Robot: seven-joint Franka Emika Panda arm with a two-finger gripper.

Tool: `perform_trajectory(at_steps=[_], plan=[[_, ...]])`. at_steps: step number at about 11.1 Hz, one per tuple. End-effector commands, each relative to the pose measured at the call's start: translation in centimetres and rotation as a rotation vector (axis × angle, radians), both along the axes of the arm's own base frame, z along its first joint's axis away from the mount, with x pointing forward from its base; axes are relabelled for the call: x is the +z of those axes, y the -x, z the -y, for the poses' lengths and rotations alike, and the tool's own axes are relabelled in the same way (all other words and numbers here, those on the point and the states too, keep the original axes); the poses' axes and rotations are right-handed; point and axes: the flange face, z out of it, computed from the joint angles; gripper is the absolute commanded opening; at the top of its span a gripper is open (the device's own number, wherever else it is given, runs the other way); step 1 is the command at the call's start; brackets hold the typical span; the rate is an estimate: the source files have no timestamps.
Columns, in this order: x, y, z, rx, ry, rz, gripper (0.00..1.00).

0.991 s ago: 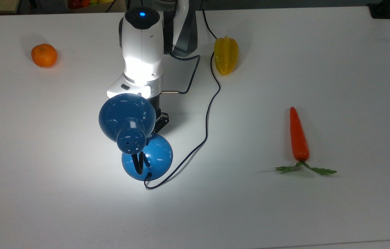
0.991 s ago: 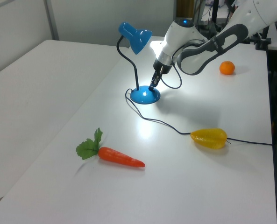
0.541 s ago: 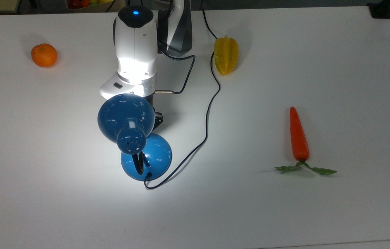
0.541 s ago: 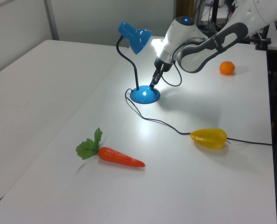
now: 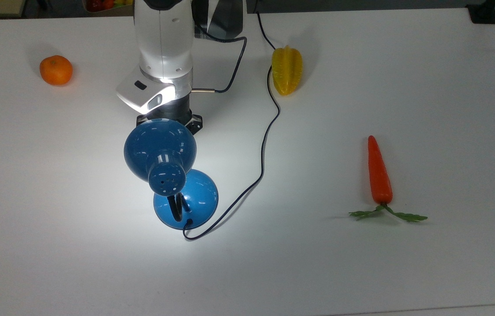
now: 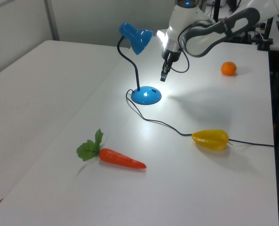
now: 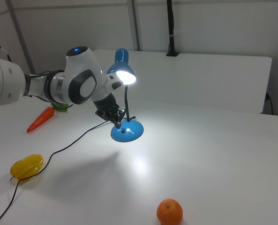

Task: Turn on desk lamp

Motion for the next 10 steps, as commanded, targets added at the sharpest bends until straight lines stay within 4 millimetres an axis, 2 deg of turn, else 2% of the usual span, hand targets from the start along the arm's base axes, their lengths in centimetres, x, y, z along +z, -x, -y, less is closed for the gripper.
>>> perform_trajectory(at_steps=[1, 3, 4, 5, 6, 7, 10], plan=[[3.9, 2.8, -0.2, 0.02, 0.022, -0.114, 0.0], [6.9, 4.3, -0.2, 0.003, 0.008, -0.151, 0.14], [8.6, 5.1, -0.1, -0.011, -0.001, -0.154, 0.36], [10.1, 5.9, -0.3, -0.019, -0.017, -0.163, 0.62], [11.6, 6.7, -0.3, -0.024, -0.022, -0.163, 1.0], [12.5, 7.2, -0.5, -0.027, -0.024, -0.167, 1.0], [18.2, 8.4, -0.7, -0.172, -0.054, -0.168, 1.0]])
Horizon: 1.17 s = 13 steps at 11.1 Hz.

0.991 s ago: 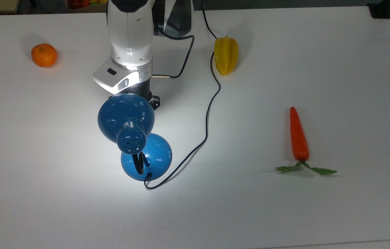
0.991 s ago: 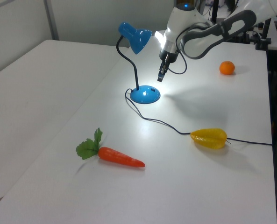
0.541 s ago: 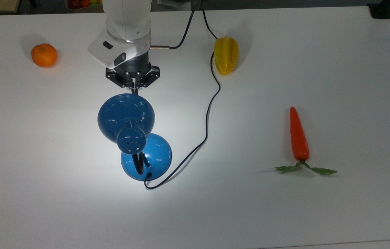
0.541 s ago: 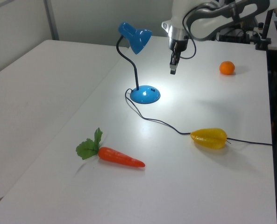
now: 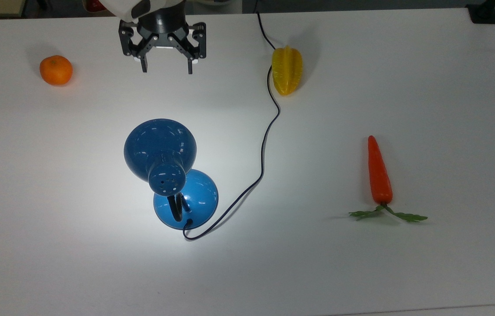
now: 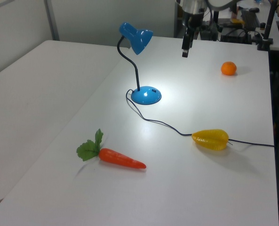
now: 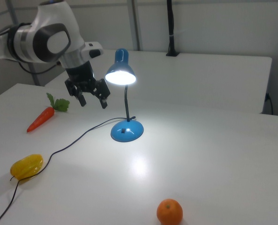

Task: Turn on desk lamp

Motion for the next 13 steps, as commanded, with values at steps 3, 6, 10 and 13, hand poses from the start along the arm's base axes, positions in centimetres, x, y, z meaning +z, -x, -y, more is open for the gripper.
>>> perform_trajectory(at_steps=[3, 6, 10, 13], plan=[[7.3, 3.2, -2.6, -0.153, -0.037, -0.041, 1.0], [9.6, 5.3, -4.0, -0.193, -0.076, -0.069, 1.0], [10.3, 6.4, -6.4, -0.164, -0.108, -0.076, 1.0], [10.3, 5.8, -5.6, -0.064, -0.16, 0.005, 1.0]])
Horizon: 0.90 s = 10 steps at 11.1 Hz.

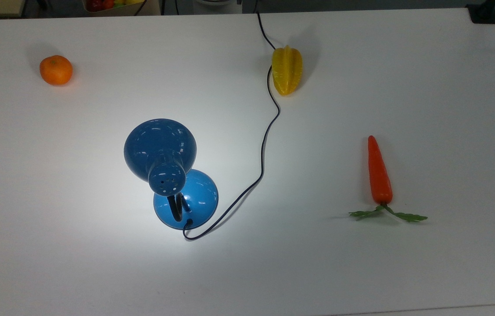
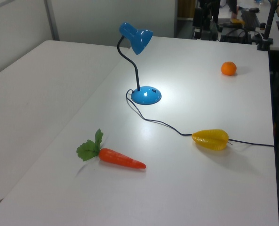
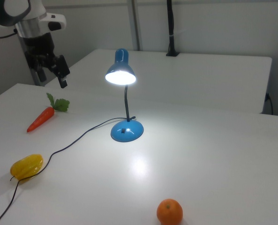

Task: Turn on desk lamp

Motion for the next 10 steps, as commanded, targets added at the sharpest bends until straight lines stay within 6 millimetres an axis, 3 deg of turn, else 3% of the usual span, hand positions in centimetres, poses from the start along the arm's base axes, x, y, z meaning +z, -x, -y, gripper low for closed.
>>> perform_trajectory(at_steps=[1, 3, 10], plan=[[0.1, 0.1, 1.4, 0.106, -0.052, 0.078, 1.0], [0.2, 0.2, 2.5, 0.179, -0.093, 0.086, 1.0], [-0.4, 0.0, 2.4, 0.195, -0.097, 0.076, 1.0]])
